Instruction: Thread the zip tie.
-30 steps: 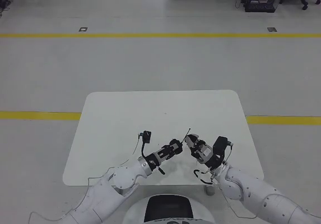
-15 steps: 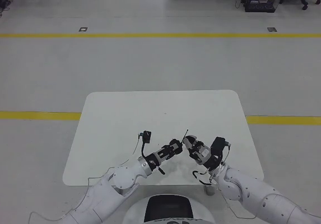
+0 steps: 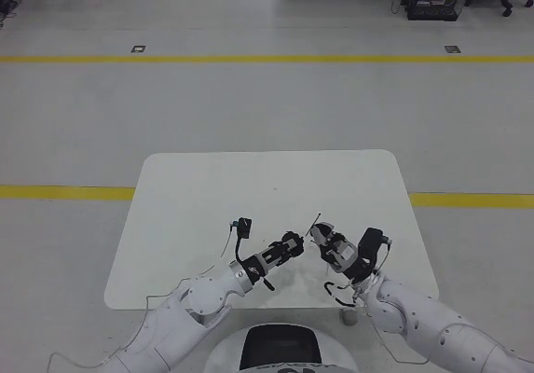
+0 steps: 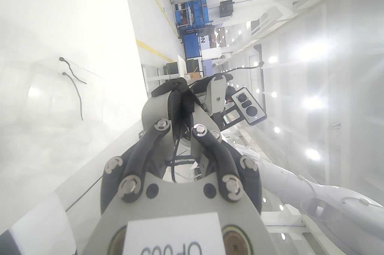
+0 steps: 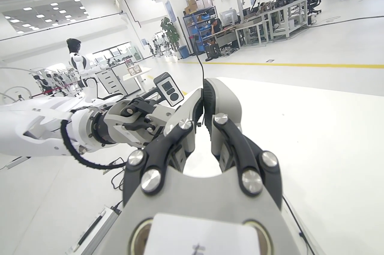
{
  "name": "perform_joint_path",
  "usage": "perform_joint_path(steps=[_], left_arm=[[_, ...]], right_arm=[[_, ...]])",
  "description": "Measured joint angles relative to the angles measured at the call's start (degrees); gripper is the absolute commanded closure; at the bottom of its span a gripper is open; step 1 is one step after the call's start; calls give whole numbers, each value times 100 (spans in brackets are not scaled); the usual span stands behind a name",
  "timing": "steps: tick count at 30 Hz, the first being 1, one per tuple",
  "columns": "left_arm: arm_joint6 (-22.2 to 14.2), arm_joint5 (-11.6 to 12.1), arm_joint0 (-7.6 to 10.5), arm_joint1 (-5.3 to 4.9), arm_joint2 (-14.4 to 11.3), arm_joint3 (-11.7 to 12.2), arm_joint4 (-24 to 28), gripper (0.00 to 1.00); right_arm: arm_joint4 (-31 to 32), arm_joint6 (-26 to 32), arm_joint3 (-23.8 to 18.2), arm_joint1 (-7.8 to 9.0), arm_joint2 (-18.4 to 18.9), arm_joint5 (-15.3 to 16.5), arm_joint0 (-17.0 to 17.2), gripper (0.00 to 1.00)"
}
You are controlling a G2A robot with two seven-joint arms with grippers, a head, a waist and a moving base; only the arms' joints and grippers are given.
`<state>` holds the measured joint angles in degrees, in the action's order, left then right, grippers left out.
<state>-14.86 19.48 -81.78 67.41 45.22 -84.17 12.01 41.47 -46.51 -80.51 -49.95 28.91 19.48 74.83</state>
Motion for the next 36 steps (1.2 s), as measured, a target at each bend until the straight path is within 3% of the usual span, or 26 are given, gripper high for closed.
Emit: perform_joint_path(steps=[36], left_arm=[[0,0,0,0,0,0,0,100]], right_arm=[[27,25,2,-23,-67,0,-44,100]])
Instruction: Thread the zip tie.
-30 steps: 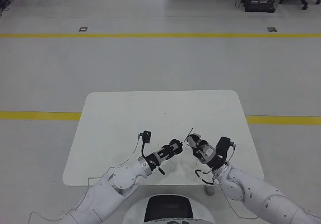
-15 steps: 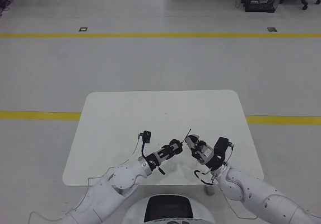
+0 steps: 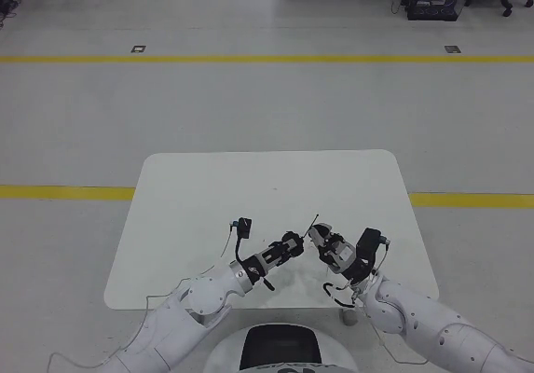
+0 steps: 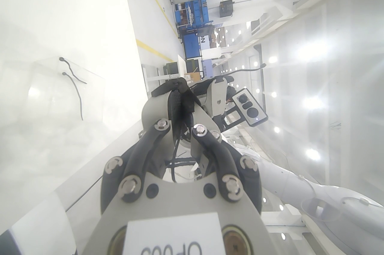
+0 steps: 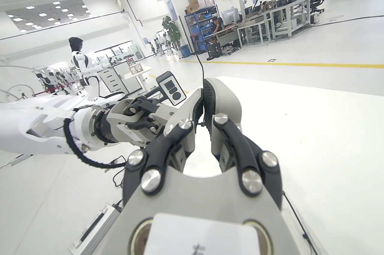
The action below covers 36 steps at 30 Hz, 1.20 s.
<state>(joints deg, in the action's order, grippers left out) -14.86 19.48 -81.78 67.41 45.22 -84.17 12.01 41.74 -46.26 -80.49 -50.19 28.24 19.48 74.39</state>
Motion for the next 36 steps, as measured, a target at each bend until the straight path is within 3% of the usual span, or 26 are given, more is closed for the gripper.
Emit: perform_joint_path(steps=[36], left_arm=[[0,0,0,0,0,0,0,100]], right_arm=[[-103,118,-66,-29,-118,0,-53,100]])
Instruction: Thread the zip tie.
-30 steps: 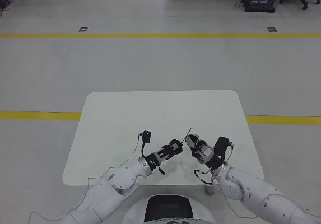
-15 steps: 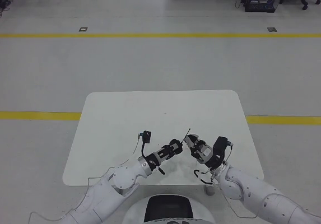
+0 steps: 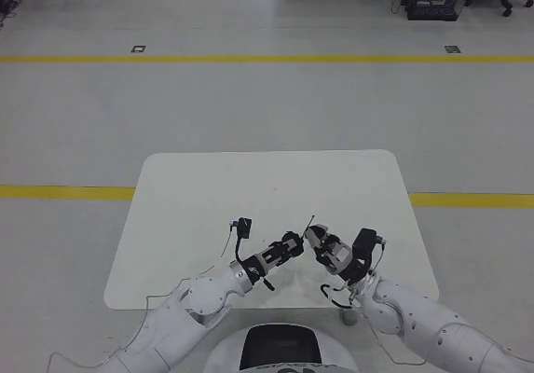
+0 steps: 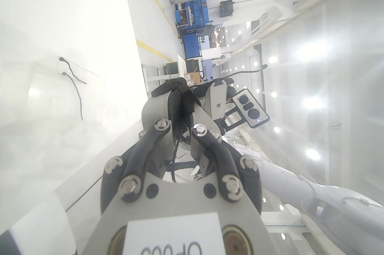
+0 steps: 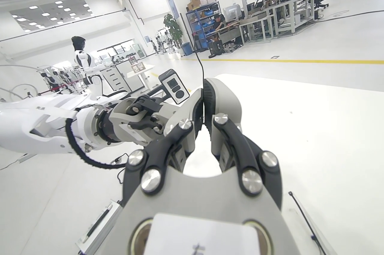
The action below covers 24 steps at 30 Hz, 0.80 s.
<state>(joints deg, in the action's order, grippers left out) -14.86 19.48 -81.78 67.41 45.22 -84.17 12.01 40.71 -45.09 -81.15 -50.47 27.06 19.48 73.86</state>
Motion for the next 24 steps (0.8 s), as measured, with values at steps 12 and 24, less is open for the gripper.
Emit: perform_joint_path(steps=[12,24], left_arm=[[0,0,0,0,0,0,0,100],[0,0,0,0,0,0,0,100]], right_arm=[[-100,-9,92,40,-90,0,-80,100],[-252,124,109,35,-149,0,-131,100]])
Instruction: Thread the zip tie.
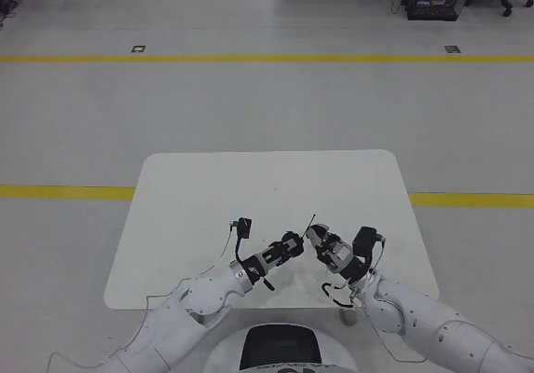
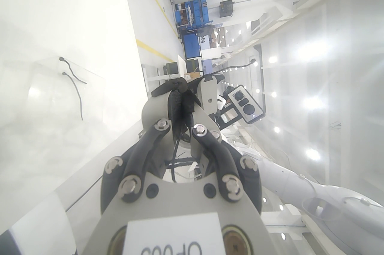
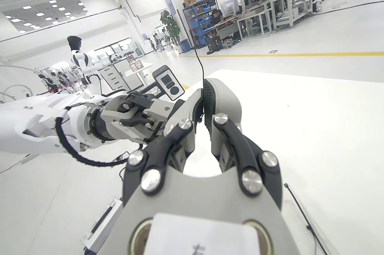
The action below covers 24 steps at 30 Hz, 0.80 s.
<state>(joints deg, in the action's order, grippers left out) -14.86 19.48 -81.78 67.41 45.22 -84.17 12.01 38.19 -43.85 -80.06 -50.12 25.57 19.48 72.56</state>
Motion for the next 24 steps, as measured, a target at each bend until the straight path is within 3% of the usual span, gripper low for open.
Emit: perform_joint_path(steps=[24], left_arm=[[0,0,0,0,0,0,0,100]], right_arm=[[-178,53,51,26,-301,0,-151,100]])
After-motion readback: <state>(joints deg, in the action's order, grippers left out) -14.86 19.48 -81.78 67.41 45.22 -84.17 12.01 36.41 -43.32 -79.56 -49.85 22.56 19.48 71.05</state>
